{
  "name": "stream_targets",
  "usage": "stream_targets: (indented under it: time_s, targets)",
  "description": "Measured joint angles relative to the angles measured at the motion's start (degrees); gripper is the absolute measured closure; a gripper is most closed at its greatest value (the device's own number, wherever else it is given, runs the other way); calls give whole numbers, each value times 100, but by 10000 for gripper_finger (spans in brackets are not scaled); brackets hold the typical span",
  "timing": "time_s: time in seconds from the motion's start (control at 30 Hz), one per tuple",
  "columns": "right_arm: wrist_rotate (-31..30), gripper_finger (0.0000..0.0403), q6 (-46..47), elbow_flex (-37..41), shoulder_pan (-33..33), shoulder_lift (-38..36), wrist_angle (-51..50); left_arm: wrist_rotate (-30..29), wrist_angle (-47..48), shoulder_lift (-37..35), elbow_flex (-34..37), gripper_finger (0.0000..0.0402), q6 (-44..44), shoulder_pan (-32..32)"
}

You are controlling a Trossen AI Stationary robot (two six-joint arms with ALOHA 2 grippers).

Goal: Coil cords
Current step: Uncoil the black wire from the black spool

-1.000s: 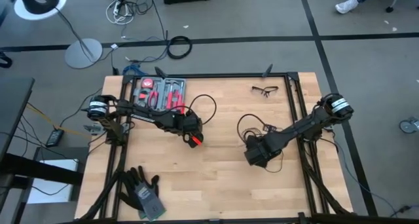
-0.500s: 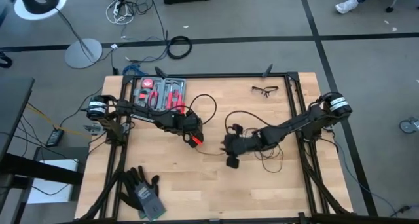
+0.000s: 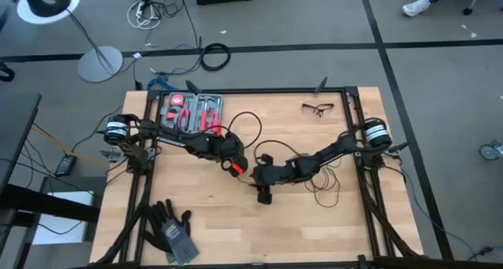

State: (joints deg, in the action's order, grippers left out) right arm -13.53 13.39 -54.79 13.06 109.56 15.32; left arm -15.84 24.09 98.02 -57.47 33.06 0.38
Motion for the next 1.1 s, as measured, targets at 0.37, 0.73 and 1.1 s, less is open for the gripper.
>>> stream_targets:
  time_s: [0.37,0.73,1.1]
  targets:
    - [193,341,-188,-458,-112,451,-798,-12,111,-4,-4,2,-10,0]
    - [626,400,588,-418,318,-1171,-4817,-82,339,-7,-7,2,-111,24]
    - [945,402,2891,-419,1141,-2508,-8883,-129,439,-5,-7,2,-92,35]
